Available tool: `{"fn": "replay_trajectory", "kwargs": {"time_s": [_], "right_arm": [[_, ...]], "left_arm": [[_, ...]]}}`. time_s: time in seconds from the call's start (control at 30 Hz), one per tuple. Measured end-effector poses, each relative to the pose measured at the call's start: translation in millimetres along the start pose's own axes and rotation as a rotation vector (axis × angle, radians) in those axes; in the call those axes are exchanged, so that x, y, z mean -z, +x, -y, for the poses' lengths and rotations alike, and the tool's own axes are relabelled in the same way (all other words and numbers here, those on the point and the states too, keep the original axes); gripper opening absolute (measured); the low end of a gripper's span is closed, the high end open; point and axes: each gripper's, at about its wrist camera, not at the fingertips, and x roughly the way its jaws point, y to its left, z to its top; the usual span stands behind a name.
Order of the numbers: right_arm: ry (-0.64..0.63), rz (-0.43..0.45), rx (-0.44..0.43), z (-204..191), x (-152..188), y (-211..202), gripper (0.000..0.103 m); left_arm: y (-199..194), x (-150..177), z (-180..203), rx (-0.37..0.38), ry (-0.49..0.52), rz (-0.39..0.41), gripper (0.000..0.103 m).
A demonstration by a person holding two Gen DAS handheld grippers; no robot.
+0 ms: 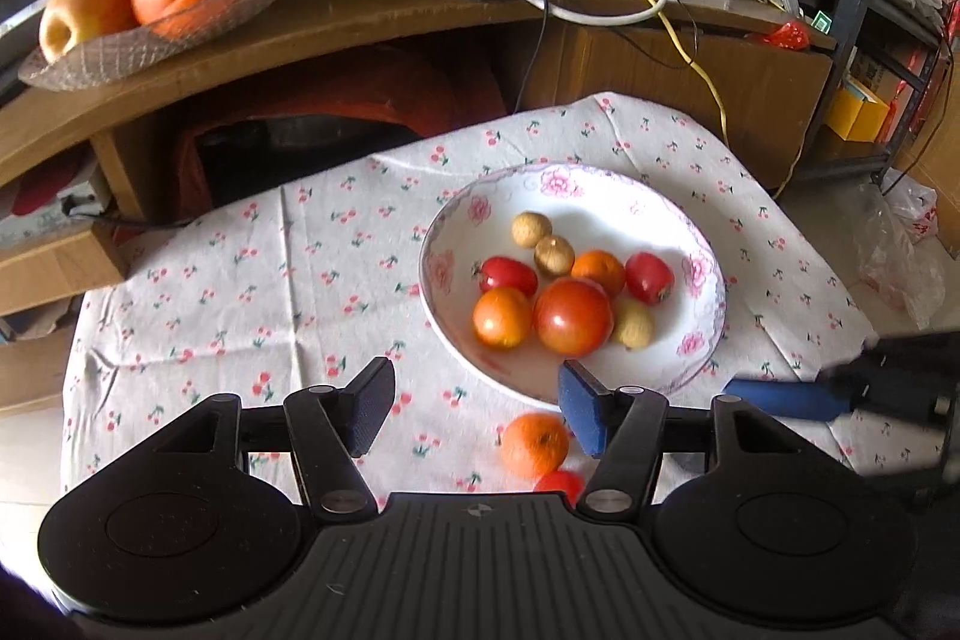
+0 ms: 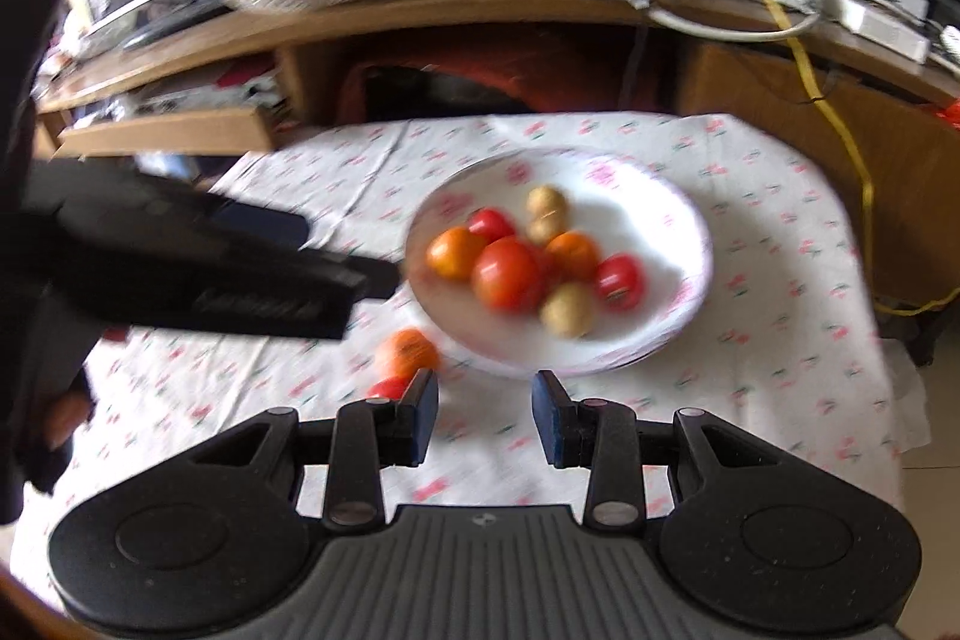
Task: Organize fruits
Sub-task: 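Move both open tools back toward the last tangerine and tomato on the cloth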
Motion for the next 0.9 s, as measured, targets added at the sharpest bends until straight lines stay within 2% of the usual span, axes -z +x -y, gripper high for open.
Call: {"fn": "replay_trajectory", "kwargs": {"time_s": [0.23, 0.37, 0.57, 0.67, 0.9], "right_arm": [[-0.059, -0.040, -0.029, -30, 4, 30, 0.035], [-0.056, -0.077, -0.033, -33, 7, 49, 0.036], [-0.032, -0.072, -0.063, -32, 7, 64, 0.034], [-0.039, -0.088, -0.083, -32, 8, 62, 0.028], [-0.032, -0.121, -0.064, -18, 21, 40, 0.027]], "left_arm": [[-5, 4, -10, 0.011, -0.017, -0.002, 0.069], [-1, 6, -13, 0.018, -0.020, -0.011, 0.070], [7, 8, -15, 0.026, -0.021, -0.033, 0.070], [13, 10, -15, 0.029, -0.015, -0.048, 0.070], [24, 15, -9, 0.085, -0.015, -0.089, 0.065]]}}
